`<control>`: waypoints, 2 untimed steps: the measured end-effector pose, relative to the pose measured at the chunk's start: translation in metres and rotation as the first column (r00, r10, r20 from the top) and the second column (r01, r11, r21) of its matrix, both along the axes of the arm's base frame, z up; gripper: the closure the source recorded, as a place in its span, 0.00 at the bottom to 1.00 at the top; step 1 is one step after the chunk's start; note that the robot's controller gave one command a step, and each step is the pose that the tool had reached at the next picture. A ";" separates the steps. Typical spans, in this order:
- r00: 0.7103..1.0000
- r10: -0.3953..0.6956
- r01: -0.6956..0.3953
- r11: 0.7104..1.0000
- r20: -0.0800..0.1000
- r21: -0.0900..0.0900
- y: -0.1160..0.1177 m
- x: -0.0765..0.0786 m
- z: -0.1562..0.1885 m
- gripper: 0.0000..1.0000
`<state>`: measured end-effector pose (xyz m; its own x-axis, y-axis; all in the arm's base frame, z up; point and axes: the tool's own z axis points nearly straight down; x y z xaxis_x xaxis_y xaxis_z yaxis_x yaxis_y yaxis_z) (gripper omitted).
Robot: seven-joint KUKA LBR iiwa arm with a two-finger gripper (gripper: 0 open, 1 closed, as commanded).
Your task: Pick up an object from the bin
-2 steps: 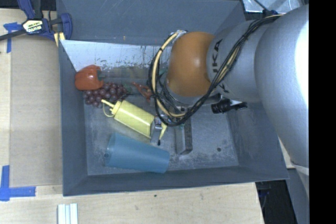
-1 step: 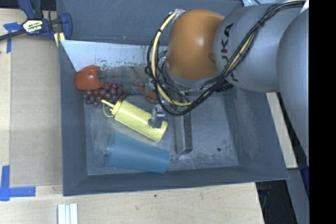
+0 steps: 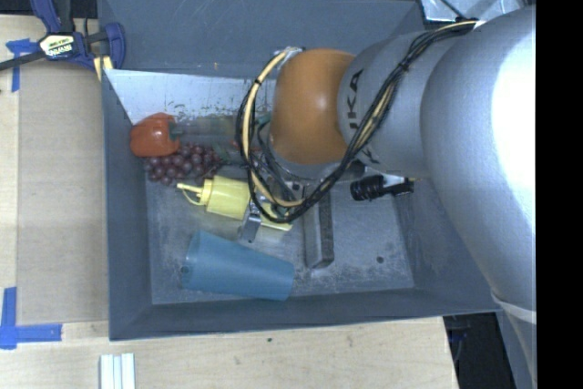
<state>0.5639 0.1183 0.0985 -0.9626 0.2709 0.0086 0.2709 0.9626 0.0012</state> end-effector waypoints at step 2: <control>0.964 -0.267 0.267 0.964 0.011 0.002 0.000 -0.001 -0.028 1.00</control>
Offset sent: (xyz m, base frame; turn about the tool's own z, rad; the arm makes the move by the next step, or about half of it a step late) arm -0.0016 -0.0001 -0.0285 0.2729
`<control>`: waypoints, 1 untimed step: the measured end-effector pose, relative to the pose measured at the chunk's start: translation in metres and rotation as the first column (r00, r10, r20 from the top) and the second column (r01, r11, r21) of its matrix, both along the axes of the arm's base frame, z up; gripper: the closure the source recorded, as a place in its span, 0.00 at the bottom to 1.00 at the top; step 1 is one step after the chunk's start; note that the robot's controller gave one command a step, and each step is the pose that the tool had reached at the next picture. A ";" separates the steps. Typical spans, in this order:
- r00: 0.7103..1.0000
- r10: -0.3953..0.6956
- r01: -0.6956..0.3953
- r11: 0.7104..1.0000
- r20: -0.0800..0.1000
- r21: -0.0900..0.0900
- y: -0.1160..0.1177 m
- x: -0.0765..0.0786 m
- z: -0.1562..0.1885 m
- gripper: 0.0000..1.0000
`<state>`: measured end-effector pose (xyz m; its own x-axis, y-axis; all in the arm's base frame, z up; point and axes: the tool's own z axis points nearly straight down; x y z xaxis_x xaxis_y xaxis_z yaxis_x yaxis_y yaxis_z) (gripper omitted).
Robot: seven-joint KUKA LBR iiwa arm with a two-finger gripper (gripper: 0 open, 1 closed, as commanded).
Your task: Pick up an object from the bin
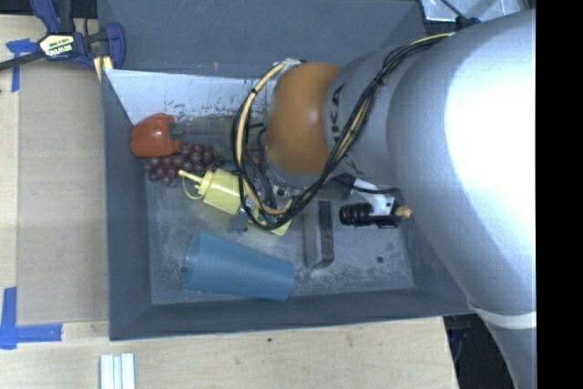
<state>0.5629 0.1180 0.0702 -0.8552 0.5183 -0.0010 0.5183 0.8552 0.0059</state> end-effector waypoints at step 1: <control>1.000 0.000 0.000 1.000 0.000 0.000 0.000 0.000 0.000 1.00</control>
Offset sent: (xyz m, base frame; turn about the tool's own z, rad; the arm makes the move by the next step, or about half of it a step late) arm -0.0001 0.0000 0.0079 -0.0002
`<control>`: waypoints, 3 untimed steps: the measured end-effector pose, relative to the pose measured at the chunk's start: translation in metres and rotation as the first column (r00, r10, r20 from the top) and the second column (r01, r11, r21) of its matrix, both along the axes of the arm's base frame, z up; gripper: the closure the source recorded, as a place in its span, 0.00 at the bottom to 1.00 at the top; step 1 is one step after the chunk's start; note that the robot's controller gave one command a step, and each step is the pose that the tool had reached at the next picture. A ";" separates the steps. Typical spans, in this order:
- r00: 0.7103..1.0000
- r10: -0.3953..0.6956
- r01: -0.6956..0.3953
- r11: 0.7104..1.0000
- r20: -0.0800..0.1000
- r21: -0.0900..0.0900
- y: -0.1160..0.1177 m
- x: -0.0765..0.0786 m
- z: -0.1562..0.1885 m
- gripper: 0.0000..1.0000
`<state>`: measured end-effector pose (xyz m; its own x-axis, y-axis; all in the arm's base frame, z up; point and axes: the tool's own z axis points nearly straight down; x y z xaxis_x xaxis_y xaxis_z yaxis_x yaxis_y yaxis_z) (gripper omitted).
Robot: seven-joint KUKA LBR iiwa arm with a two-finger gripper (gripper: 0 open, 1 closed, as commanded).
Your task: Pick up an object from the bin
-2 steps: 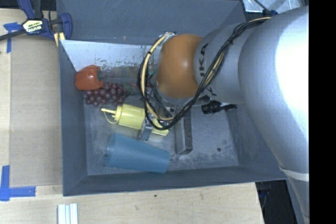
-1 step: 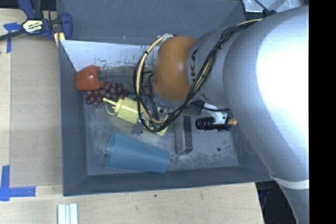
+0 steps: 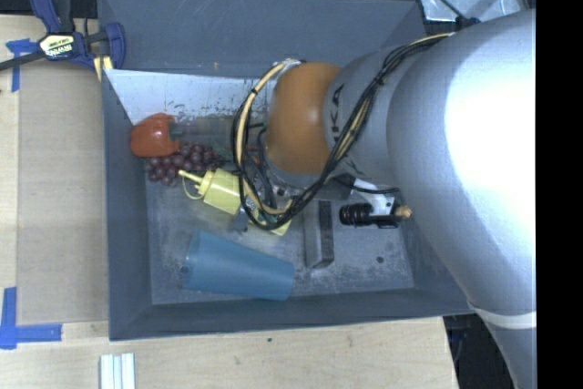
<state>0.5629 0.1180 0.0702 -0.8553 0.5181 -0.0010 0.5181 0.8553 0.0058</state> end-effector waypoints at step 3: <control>1.000 0.003 -0.003 1.000 -0.007 -0.002 -0.001 -0.002 0.051 1.00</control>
Offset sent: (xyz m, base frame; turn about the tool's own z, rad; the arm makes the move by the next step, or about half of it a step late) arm -0.0001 -0.0001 0.0271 -0.0003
